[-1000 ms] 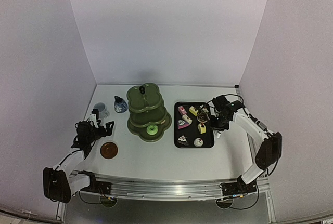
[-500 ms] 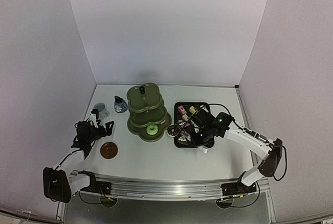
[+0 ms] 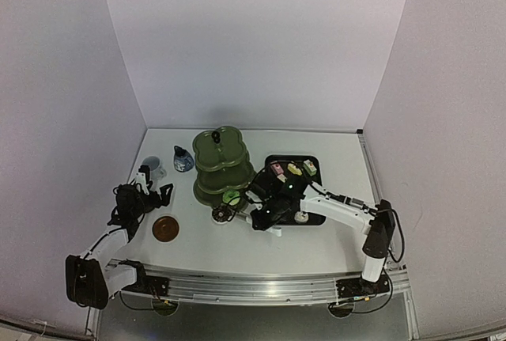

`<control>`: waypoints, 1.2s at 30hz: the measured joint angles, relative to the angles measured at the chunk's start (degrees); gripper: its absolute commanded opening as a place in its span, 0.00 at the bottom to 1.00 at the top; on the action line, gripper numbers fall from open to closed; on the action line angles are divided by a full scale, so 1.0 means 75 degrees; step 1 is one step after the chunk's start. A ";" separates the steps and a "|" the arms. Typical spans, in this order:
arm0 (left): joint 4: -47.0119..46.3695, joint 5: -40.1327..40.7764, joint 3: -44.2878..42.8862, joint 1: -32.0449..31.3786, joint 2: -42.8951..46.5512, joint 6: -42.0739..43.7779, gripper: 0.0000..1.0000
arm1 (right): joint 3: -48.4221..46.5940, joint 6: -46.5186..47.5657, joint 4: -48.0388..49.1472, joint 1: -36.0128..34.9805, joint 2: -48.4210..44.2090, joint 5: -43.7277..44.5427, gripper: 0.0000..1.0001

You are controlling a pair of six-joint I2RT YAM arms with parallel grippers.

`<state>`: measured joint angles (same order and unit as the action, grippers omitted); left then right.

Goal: Serve the afternoon tea

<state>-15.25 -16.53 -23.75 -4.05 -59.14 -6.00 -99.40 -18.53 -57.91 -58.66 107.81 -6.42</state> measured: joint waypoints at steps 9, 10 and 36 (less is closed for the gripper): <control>-0.0003 0.0008 0.0000 0.0068 0.0251 0.0000 1.00 | -0.1371 0.0603 0.0843 -0.0100 0.1610 0.0451 0.00; 0.0000 0.0008 0.0000 0.0070 0.0263 0.0000 1.00 | -0.1422 0.0637 0.0920 -0.0110 0.1697 0.0554 0.00; -0.0006 0.0005 0.0000 0.0085 0.0263 0.0000 1.00 | -0.2012 0.0684 0.1994 -0.0121 0.2962 0.2798 0.00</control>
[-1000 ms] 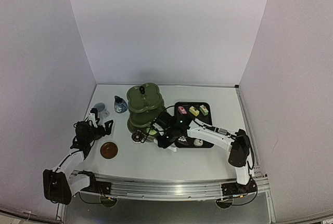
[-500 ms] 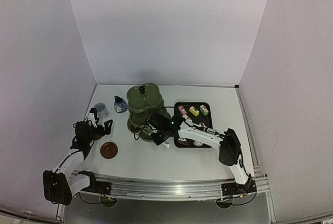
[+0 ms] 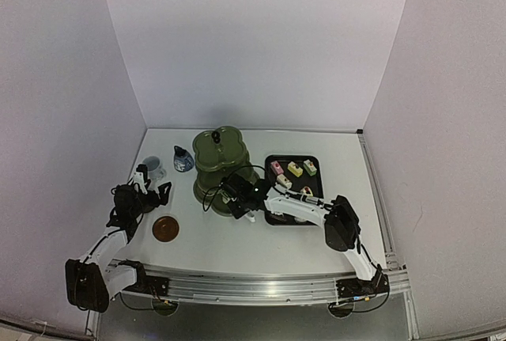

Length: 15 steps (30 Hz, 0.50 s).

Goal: Serve the afternoon tea

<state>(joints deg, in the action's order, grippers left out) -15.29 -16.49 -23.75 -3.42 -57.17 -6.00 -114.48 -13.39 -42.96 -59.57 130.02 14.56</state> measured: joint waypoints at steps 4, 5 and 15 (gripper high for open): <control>0.0000 0.0000 0.0000 0.0000 0.0000 0.0000 1.00 | -0.0101 -0.0011 0.0080 0.0000 0.0111 0.0222 0.00; -0.0001 0.0000 0.0000 0.0000 0.0000 0.0000 1.00 | -0.0132 -0.0019 0.0104 0.0000 0.0143 0.0271 0.00; -0.0003 0.0000 0.0000 0.0000 0.0000 -0.0003 1.00 | -0.0208 -0.0235 0.0339 0.0000 0.0365 0.0743 0.00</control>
<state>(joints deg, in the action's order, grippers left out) -15.31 -16.49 -23.75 -3.42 -57.17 -6.02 -116.04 -15.15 -40.41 -59.57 132.76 20.14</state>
